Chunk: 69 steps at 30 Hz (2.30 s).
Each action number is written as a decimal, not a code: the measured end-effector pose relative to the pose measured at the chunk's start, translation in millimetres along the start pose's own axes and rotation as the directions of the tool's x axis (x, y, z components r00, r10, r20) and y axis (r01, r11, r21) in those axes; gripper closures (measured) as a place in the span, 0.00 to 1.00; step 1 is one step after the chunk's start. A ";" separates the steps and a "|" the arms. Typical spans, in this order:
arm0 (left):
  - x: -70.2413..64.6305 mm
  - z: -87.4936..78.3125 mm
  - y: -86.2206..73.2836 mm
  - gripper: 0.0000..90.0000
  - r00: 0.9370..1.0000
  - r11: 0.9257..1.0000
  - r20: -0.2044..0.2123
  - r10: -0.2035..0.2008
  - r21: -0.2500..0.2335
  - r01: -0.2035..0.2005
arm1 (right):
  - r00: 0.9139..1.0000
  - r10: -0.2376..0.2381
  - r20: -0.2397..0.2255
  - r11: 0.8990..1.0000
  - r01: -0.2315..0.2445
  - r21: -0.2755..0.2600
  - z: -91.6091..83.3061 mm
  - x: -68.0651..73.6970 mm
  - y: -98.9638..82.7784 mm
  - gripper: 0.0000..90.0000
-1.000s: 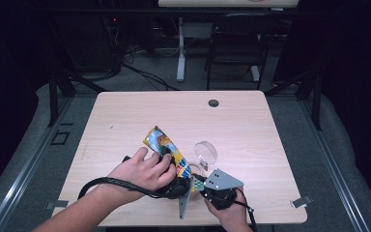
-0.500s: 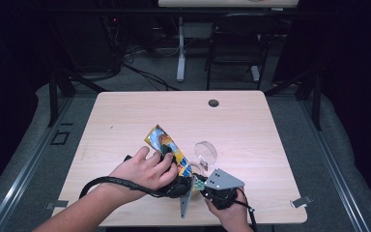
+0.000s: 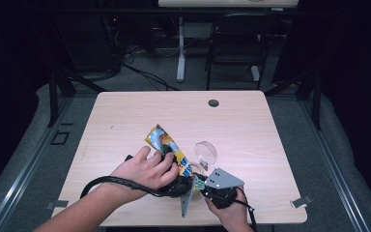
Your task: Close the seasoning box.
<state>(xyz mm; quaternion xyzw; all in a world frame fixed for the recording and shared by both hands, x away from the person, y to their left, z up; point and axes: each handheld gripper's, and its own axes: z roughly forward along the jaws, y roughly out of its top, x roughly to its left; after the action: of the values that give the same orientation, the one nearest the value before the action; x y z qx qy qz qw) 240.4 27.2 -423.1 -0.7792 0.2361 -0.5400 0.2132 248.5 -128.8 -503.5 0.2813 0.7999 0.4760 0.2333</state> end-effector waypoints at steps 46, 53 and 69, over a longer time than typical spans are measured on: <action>-16.5 7.1 -10.3 0.93 0.991 0.993 0.069 -0.116 -0.030 0.118 | 0.999 -0.030 0.025 1.000 0.030 0.008 4.6 4.1 -0.2 0.98; -14.0 5.8 -9.6 0.93 0.993 0.994 0.061 -0.106 -0.026 0.108 | 1.000 -0.021 0.020 1.000 0.021 0.003 3.6 3.1 0.2 0.98; -11.1 4.2 -7.6 0.93 0.996 0.997 0.045 -0.074 -0.023 0.075 | 1.000 -0.007 0.005 1.000 0.007 0.001 3.6 2.5 0.1 0.98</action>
<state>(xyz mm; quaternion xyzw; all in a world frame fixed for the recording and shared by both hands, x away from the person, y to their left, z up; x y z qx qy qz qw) 241.9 40.2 -428.2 -0.8019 0.2087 -0.5271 0.1887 249.0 -124.8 -505.2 0.2799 0.8004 0.4742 0.2369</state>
